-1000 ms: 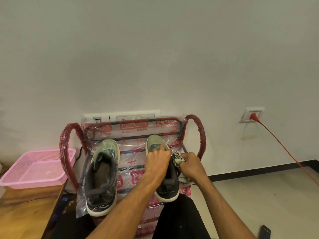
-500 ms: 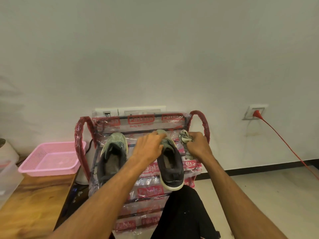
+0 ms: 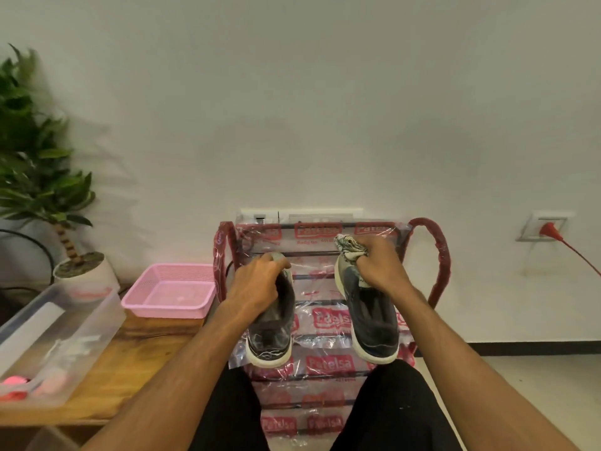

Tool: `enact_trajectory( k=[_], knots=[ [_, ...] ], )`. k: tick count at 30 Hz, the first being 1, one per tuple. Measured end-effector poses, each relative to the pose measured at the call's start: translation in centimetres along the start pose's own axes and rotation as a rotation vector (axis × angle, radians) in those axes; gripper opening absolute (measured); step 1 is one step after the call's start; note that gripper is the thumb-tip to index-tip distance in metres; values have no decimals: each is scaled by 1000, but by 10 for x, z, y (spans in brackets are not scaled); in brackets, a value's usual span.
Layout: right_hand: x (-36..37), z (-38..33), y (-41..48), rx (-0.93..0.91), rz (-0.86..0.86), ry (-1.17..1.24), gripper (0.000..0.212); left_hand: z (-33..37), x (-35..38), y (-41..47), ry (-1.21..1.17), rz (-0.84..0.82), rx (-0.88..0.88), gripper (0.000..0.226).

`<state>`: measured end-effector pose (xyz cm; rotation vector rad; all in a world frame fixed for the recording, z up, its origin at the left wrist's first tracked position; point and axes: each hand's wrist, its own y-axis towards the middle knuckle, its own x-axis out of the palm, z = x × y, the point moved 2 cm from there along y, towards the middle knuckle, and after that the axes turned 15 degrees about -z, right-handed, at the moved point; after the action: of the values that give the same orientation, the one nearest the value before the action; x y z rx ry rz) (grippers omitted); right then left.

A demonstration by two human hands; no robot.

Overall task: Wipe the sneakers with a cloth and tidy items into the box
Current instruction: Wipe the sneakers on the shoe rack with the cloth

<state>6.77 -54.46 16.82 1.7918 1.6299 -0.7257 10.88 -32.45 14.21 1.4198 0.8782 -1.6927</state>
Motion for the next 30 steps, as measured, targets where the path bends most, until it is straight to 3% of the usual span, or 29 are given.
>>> enact_trajectory(
  k=[5, 14, 19, 24, 26, 30],
  knots=[
    [19, -10, 2, -69, -33, 24, 29, -21, 14, 2, -8, -79, -6, 61],
    [51, -11, 0, -115, -74, 85, 30, -15, 29, 10, 14, -80, -7, 55],
    [66, -5, -1, -91, -107, 69, 22, -13, 33, 13, 103, -85, 10, 74],
    [77, 1, -2, -42, -128, 63, 28, -10, 35, 19, 175, -88, 43, 51],
    [82, 4, -3, -20, -139, 65, 25, -12, 36, 19, 98, -25, 46, 40],
    [86, 8, -4, 7, -137, 100, 24, -18, 38, 13, -103, 133, 49, 38]
  ],
)
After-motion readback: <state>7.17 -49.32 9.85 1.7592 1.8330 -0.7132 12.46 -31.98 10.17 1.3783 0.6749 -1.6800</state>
